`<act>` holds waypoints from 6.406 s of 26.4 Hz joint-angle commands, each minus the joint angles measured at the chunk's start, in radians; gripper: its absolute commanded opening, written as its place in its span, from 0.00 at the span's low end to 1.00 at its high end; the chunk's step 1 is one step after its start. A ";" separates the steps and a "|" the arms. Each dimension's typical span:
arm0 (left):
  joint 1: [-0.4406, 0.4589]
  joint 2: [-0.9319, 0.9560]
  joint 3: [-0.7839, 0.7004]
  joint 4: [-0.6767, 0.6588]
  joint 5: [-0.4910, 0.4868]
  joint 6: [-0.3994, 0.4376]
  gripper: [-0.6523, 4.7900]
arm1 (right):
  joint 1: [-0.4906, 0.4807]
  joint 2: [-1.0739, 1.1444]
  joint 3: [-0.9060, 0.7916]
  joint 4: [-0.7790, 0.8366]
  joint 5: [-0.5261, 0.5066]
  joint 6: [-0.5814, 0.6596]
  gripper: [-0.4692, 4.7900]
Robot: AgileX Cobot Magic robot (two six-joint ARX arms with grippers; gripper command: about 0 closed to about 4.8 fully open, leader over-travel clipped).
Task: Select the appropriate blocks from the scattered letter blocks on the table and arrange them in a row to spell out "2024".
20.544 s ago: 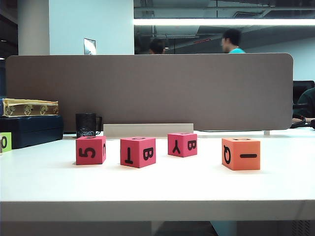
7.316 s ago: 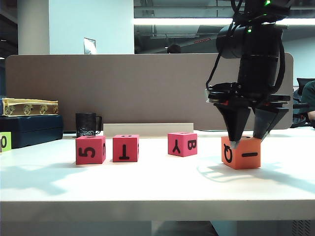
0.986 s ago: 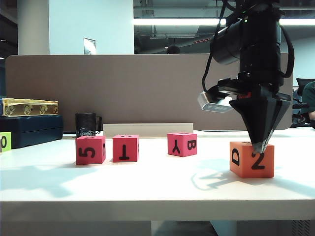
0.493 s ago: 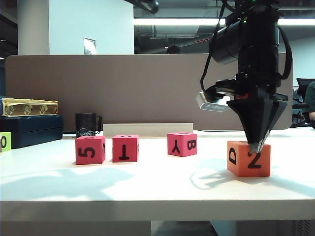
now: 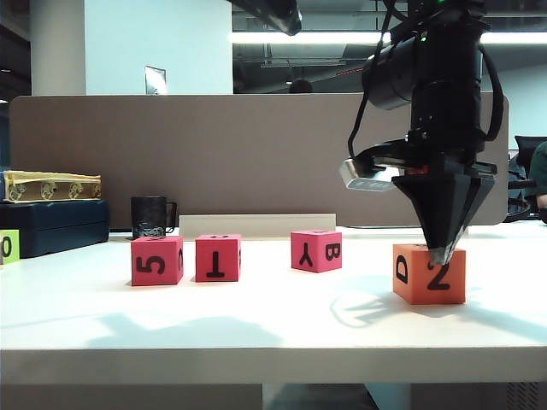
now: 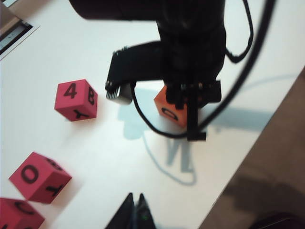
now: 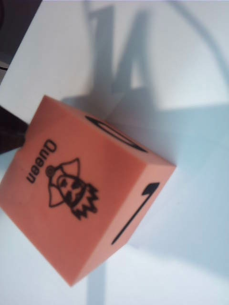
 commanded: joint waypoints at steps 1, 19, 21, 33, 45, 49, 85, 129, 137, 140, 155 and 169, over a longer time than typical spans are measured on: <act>-0.064 -0.005 -0.035 0.023 -0.105 -0.003 0.11 | 0.000 -0.002 0.002 0.021 0.011 0.001 0.07; -0.150 -0.030 -0.130 0.021 -0.199 -0.028 0.11 | 0.000 -0.038 0.005 0.034 0.038 0.002 0.07; -0.150 -0.030 -0.130 0.022 -0.199 -0.027 0.11 | 0.000 -0.051 0.011 0.045 0.065 0.007 0.07; -0.150 -0.031 -0.130 0.008 -0.164 -0.029 0.11 | 0.011 -0.075 0.013 -0.026 0.069 0.017 0.07; -0.150 -0.039 -0.130 0.008 -0.166 -0.029 0.11 | 0.010 -0.075 0.010 0.006 0.025 0.016 0.07; -0.150 -0.044 -0.130 0.009 -0.166 -0.028 0.11 | 0.010 -0.075 0.010 -0.009 0.025 0.016 0.07; -0.149 -0.073 -0.128 0.010 -0.166 -0.021 0.11 | 0.011 0.002 0.008 0.103 0.167 0.020 0.07; -0.149 -0.073 -0.128 -0.016 -0.166 -0.022 0.11 | 0.012 0.023 0.131 -0.026 0.116 0.012 0.07; -0.149 -0.073 -0.128 -0.017 -0.173 -0.021 0.11 | 0.012 0.058 0.126 0.003 0.103 0.012 0.07; -0.149 -0.073 -0.128 -0.016 -0.173 -0.021 0.11 | 0.011 0.062 0.126 0.010 0.103 0.012 0.07; -0.149 -0.073 -0.128 -0.016 -0.174 -0.020 0.11 | 0.011 0.070 0.126 0.128 0.238 -0.007 0.07; -0.149 -0.073 -0.128 -0.016 -0.174 -0.018 0.11 | 0.010 0.070 0.126 0.322 0.325 -0.037 0.07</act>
